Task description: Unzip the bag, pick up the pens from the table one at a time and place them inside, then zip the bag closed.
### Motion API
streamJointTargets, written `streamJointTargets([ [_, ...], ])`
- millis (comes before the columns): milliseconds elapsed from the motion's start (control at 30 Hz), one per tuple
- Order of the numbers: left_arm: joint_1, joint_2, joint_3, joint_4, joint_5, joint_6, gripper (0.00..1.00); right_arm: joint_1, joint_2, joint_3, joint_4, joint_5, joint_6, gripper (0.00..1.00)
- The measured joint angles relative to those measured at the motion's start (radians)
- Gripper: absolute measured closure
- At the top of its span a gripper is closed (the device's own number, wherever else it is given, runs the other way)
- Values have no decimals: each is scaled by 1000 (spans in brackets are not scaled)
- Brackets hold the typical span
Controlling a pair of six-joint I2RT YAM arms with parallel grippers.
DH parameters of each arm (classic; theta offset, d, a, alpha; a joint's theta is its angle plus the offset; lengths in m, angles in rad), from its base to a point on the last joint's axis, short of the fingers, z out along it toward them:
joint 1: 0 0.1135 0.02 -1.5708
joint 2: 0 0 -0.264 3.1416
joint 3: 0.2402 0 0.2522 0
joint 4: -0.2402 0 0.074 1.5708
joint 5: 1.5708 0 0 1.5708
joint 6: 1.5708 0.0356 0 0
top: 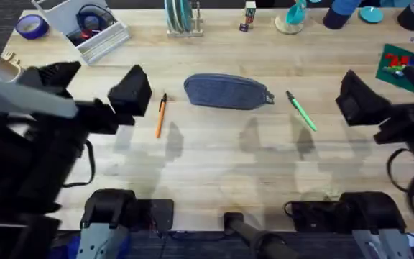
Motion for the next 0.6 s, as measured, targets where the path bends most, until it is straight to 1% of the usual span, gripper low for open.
streamJointTargets([
  [167,0,137,151,-116,0,0,8,0,161,171,-130,0,33,5],
  [367,0,291,339,-266,0,0,8,0,376,408,-346,-2,50,4],
  [600,0,467,532,-462,4,0,8,0,622,668,-589,-38,54,4],
])
